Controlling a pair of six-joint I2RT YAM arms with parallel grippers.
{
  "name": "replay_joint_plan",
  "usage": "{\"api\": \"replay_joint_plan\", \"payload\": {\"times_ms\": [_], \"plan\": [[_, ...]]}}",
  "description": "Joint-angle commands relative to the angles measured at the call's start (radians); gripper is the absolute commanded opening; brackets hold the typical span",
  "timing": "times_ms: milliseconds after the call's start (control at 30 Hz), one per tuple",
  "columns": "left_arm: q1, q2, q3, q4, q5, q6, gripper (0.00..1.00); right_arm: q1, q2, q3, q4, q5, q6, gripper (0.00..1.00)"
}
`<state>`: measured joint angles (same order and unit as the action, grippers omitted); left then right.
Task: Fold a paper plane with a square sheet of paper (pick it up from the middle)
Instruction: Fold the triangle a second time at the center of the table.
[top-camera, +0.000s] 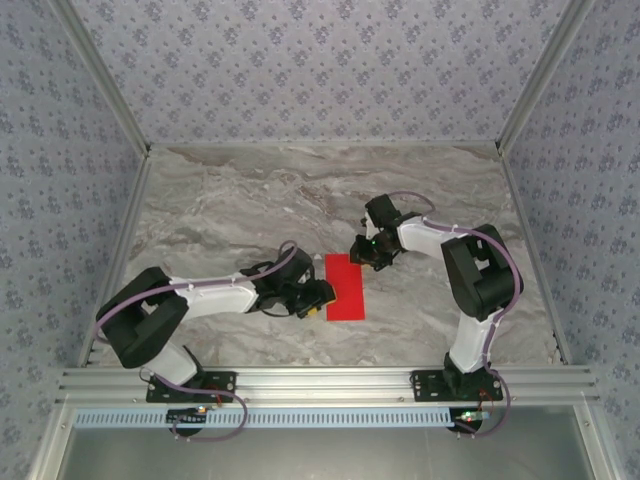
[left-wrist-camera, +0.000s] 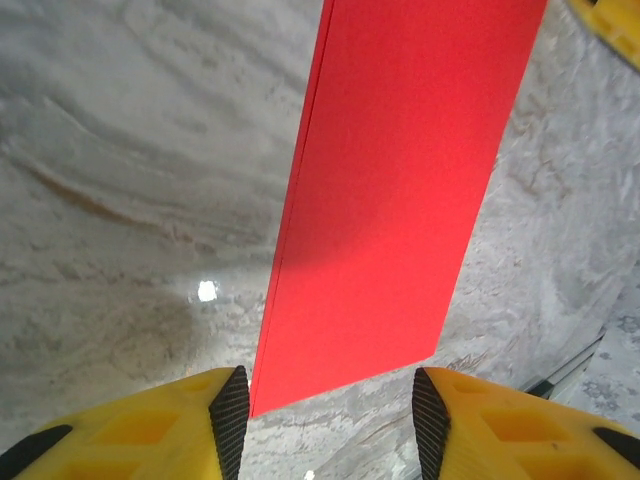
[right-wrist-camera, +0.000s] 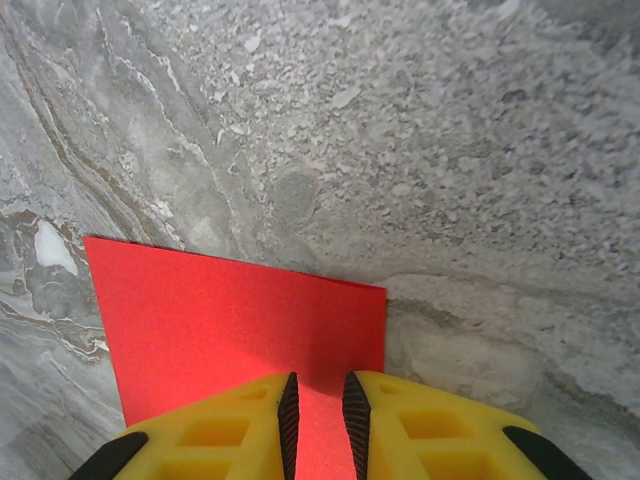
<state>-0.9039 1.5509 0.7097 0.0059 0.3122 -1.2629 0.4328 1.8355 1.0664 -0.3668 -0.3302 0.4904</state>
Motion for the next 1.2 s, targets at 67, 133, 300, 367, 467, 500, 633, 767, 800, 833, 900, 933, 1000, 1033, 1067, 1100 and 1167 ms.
{"api": "replay_joint_plan", "payload": {"times_ms": [67, 133, 300, 367, 467, 500, 633, 767, 800, 833, 900, 933, 1000, 1033, 1067, 1100, 1167], "plan": [[-0.041, 0.032, 0.073, -0.133, -0.037, -0.02, 0.48, -0.029, 0.051, -0.042, -0.015, 0.048, 0.031, 0.24], [-0.051, 0.047, 0.092, -0.16, -0.048, -0.015, 0.48, -0.034, 0.056, -0.045, -0.011, 0.05, 0.032, 0.24], [-0.06, 0.062, 0.131, -0.224, -0.086, -0.001, 0.45, -0.03, 0.029, -0.038, -0.007, 0.02, 0.011, 0.23], [-0.051, 0.052, 0.134, -0.237, -0.095, 0.003, 0.45, -0.017, -0.022, -0.016, -0.034, 0.018, -0.017, 0.26], [-0.029, 0.019, 0.125, -0.247, -0.106, 0.01, 0.44, 0.029, -0.124, 0.02, -0.104, 0.059, -0.063, 0.33], [-0.017, 0.003, 0.113, -0.245, -0.107, 0.009, 0.44, 0.056, -0.159, 0.024, -0.131, 0.082, -0.077, 0.36], [0.056, -0.069, 0.041, -0.242, -0.11, -0.005, 0.45, 0.202, -0.243, -0.004, -0.229, 0.24, -0.103, 0.52], [0.151, -0.152, -0.033, -0.248, -0.105, -0.002, 0.46, 0.36, -0.251, -0.045, -0.293, 0.365, -0.068, 0.64], [0.171, -0.167, -0.045, -0.252, -0.104, 0.003, 0.46, 0.394, -0.248, -0.049, -0.302, 0.384, -0.065, 0.66], [0.194, -0.183, -0.054, -0.257, -0.094, 0.011, 0.46, 0.428, -0.241, -0.048, -0.316, 0.411, -0.061, 0.68], [0.233, -0.203, -0.069, -0.274, -0.085, 0.025, 0.47, 0.479, -0.224, -0.034, -0.34, 0.453, -0.054, 0.7], [0.253, -0.211, -0.075, -0.283, -0.081, 0.031, 0.47, 0.501, -0.212, -0.024, -0.346, 0.465, -0.053, 0.71], [0.282, -0.224, -0.089, -0.283, -0.069, 0.036, 0.47, 0.537, -0.182, -0.004, -0.353, 0.486, -0.047, 0.72], [0.297, -0.231, -0.097, -0.282, -0.063, 0.037, 0.47, 0.554, -0.161, 0.006, -0.358, 0.492, -0.049, 0.72], [0.307, -0.236, -0.106, -0.28, -0.06, 0.037, 0.47, 0.567, -0.139, 0.016, -0.363, 0.507, -0.045, 0.72], [0.314, -0.241, -0.111, -0.278, -0.059, 0.036, 0.47, 0.574, -0.12, 0.025, -0.367, 0.514, -0.043, 0.72], [0.325, -0.251, -0.12, -0.279, -0.057, 0.037, 0.48, 0.585, -0.086, 0.042, -0.373, 0.518, -0.042, 0.73]]}}
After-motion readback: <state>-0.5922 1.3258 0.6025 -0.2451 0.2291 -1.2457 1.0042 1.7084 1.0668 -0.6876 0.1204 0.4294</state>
